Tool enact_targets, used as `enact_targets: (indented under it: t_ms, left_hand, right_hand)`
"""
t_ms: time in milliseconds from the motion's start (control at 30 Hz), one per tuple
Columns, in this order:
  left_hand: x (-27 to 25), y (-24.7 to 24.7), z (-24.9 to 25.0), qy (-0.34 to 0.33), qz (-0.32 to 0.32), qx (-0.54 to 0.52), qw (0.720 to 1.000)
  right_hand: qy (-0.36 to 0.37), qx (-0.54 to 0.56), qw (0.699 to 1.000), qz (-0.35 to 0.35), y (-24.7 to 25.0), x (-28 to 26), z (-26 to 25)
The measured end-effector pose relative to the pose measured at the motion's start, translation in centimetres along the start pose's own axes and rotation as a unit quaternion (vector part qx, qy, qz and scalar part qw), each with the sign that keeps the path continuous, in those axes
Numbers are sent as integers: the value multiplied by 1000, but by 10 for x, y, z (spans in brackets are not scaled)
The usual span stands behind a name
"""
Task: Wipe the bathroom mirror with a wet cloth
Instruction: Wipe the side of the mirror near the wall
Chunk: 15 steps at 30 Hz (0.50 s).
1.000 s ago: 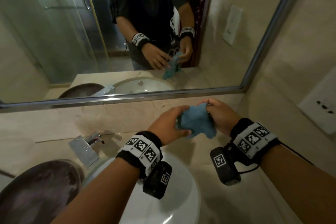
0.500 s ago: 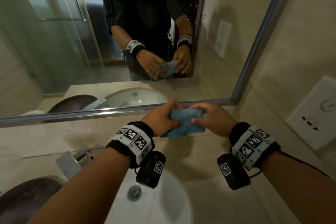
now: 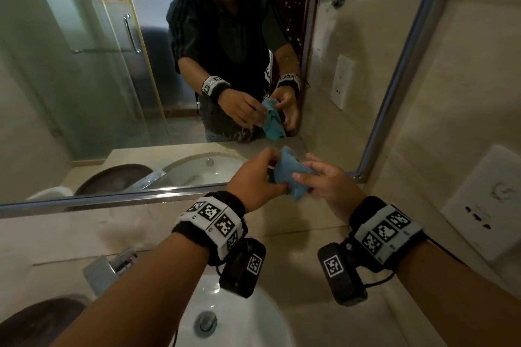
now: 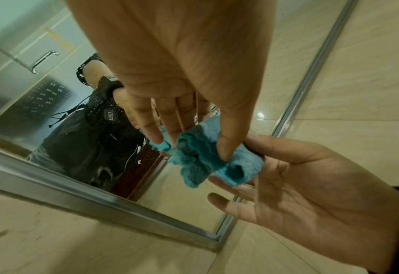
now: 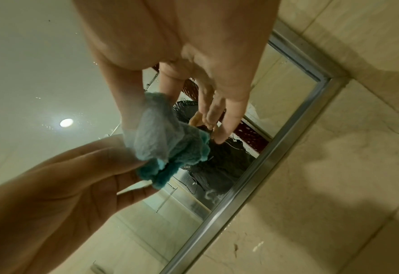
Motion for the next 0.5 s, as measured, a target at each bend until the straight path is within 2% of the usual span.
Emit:
enact_targets:
  t_ms: [67, 200, 267, 333, 367, 433, 500]
  left_hand:
    - [3, 1, 4, -11, -6, -7, 1000]
    - [16, 9, 13, -39, -17, 36, 998]
    - [24, 16, 21, -65, -5, 67, 996]
    - [31, 27, 30, -105, 35, 119, 987]
    - [34, 34, 35, -129, 70, 162, 976]
    - [39, 48, 44, -146, 138, 284, 938]
    - [46, 58, 47, -130, 153, 388, 899]
  right_hand:
    - [15, 46, 999, -7, 0, 1, -4]
    - [33, 76, 996, 38, 7, 9, -13]
    - [52, 47, 997, 43, 10, 17, -25]
    - [93, -15, 993, 72, 15, 28, -41]
    - [120, -65, 984, 111, 19, 32, -51]
    - [180, -163, 946, 213, 28, 41, -76]
    - [240, -210, 897, 307, 33, 48, -103]
Point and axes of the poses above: each hand's wrist, its own x-axis towards the middle knuckle, its own y-axis out of the back of the hand, z = x × y, the point moved 4 cm from there along x, towards the middle knuckle, and after that the axes turned 15 degrees about -x, right-handed, at the moved point
